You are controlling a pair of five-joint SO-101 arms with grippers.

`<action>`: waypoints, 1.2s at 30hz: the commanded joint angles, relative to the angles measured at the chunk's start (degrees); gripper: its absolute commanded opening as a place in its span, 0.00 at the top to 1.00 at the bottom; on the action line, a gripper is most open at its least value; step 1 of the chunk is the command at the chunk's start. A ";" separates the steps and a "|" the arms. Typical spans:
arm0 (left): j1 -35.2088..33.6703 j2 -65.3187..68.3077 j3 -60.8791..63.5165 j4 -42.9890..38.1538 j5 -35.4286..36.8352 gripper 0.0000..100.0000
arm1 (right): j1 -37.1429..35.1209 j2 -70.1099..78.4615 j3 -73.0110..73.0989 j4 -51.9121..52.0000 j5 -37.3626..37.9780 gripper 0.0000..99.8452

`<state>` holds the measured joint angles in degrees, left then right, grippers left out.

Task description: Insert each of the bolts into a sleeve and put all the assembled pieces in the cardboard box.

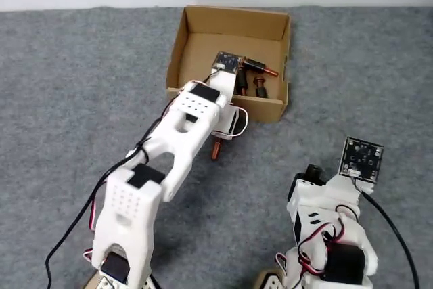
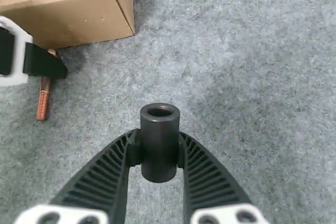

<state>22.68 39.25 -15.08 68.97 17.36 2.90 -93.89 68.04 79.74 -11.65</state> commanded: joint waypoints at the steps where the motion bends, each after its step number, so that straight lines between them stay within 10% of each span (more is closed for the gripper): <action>1: -1.05 3.60 -9.19 5.54 2.90 0.84 | 0.48 -0.04 -0.26 -1.45 0.26 0.99; 23: 1.14 19.87 -58.24 31.74 10.29 1.00 | 0.48 -0.04 -0.26 -1.19 0.26 0.99; 36: 7.03 -5.80 -47.69 31.65 5.54 1.00 | 0.48 -0.04 -0.26 -1.19 0.26 0.99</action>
<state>29.10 44.00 -65.71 99.47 25.19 2.90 -93.89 68.04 79.74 -11.65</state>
